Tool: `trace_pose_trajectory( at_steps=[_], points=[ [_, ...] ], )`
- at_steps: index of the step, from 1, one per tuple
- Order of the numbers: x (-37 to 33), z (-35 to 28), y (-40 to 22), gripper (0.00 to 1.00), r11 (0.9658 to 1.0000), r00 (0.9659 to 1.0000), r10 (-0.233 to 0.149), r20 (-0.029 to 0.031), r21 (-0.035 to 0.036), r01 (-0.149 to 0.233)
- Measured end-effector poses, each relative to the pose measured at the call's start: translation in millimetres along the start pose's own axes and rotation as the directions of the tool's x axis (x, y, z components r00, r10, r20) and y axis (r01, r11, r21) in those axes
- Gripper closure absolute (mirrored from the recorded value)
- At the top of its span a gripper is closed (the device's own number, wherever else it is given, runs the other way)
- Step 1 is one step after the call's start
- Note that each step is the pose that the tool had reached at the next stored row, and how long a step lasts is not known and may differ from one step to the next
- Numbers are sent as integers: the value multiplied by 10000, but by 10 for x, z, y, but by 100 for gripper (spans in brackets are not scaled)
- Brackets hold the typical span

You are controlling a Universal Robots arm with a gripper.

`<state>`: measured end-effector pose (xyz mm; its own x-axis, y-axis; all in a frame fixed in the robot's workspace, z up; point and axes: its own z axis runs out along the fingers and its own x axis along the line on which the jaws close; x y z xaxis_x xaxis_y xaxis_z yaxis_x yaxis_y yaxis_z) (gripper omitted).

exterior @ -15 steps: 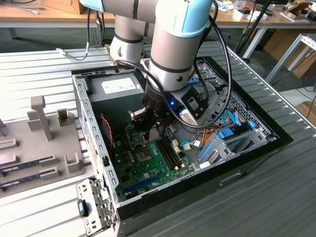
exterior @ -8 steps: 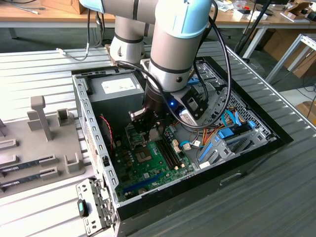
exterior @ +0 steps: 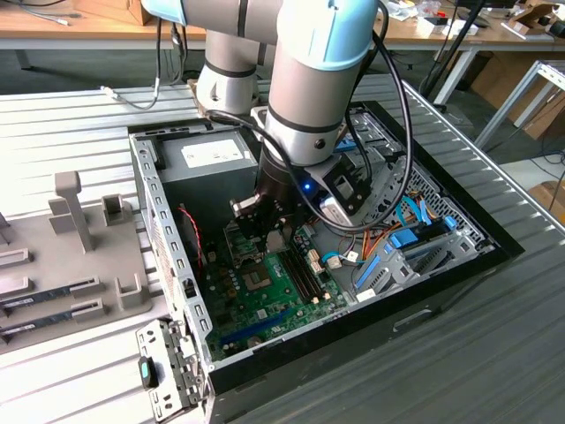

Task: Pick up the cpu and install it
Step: 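Place the cpu into insertion slot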

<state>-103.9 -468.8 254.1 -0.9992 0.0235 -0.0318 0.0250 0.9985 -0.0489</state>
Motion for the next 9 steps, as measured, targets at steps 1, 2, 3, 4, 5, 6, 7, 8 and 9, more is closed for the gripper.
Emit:
trace_pose_trajectory(
  at_steps=[1,2,3,4,5,6,7,8,9],
  points=[
    [0,2,0,53,10000,10000,0,0,0,0],
    [0,4,0,53,10000,10000,0,0,0,0],
    [0,6,0,53,10000,10000,0,0,0,0],
    [0,8,0,53,10000,10000,0,0,1,0],
    [0,11,0,53,10000,10000,0,0,1,0],
    [1,13,0,53,10000,10000,0,0,1,0],
    [0,15,1,53,10000,10000,0,0,0,0],
    [1,17,1,53,10000,10000,0,0,1,0],
    [1,19,1,53,10000,10000,0,0,0,0]
  ],
)
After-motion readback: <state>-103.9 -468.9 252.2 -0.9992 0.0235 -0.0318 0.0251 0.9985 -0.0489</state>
